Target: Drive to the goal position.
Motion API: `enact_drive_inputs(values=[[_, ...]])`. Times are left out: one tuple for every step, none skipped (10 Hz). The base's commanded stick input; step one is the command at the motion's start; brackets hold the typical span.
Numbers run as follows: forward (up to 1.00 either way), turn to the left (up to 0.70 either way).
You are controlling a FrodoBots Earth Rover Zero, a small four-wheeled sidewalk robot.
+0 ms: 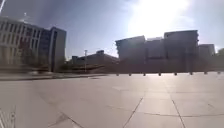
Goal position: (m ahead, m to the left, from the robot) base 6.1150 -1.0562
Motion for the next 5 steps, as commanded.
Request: enact_drive_inputs(values=[[1.0, -0.09], [1.0, -0.09], [0.93, -0.07], [0.84, -0.05], [0.74, -0.03]])
